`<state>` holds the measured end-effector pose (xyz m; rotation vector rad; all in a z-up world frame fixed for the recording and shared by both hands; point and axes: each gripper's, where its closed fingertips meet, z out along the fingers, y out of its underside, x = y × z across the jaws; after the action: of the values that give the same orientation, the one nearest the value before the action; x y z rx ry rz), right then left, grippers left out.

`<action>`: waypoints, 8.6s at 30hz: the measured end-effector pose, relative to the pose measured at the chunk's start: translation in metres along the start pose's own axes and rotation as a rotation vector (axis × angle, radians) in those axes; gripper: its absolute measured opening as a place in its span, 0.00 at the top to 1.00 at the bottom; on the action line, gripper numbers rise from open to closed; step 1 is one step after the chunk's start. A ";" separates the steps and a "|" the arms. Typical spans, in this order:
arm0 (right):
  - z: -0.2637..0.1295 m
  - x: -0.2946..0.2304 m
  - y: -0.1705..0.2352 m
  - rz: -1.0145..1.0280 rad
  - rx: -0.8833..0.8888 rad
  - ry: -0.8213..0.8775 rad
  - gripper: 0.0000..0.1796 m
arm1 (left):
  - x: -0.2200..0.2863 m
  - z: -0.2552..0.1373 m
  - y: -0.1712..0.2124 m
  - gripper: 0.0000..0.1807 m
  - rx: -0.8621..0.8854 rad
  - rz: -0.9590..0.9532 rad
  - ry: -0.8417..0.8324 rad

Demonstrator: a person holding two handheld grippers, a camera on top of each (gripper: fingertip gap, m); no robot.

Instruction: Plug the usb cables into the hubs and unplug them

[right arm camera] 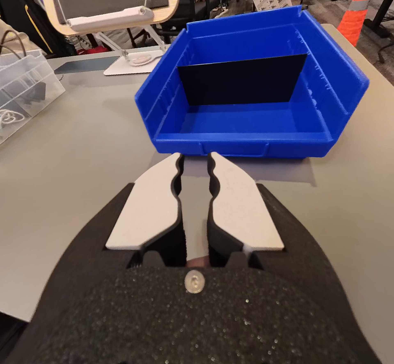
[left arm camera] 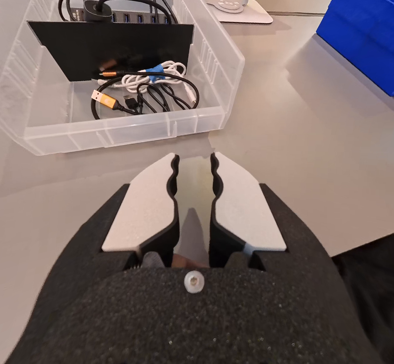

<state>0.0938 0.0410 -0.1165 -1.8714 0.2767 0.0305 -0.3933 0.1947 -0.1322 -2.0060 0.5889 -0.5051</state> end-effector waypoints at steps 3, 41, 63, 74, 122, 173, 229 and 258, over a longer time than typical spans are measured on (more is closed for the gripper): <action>0.000 -0.013 0.004 -0.022 -0.016 -0.026 0.88 | 0.006 -0.001 0.001 0.84 0.001 -0.006 0.023; 0.038 -0.103 0.019 0.051 -0.105 -0.412 0.88 | -0.109 0.145 -0.112 0.69 -0.227 0.057 -0.230; 0.035 -0.119 0.023 0.047 -0.131 -0.469 0.88 | -0.080 0.119 -0.188 0.82 0.004 0.682 -0.432; 0.032 -0.221 -0.052 -0.024 -0.123 -0.967 0.69 | 0.154 0.047 -0.217 0.83 0.507 1.294 0.011; 0.063 -0.276 -0.077 0.180 -0.278 -1.268 0.60 | 0.214 0.068 -0.144 0.83 0.595 1.225 0.042; 0.003 -0.277 -0.005 -1.112 0.235 -1.061 0.91 | 0.232 0.028 -0.054 0.90 0.264 1.024 0.899; 0.208 -0.252 -0.020 -1.319 0.462 -0.421 0.91 | 0.052 0.022 0.042 0.71 -0.170 -0.058 0.044; 0.208 -0.253 -0.010 -1.308 0.420 -0.493 0.91 | -0.064 0.106 -0.006 0.85 -1.018 -0.257 -0.033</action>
<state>-0.1252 0.2837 -0.1319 -1.2705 -1.1937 -0.4179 -0.3830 0.3073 -0.1826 -3.0767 0.6340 -0.3387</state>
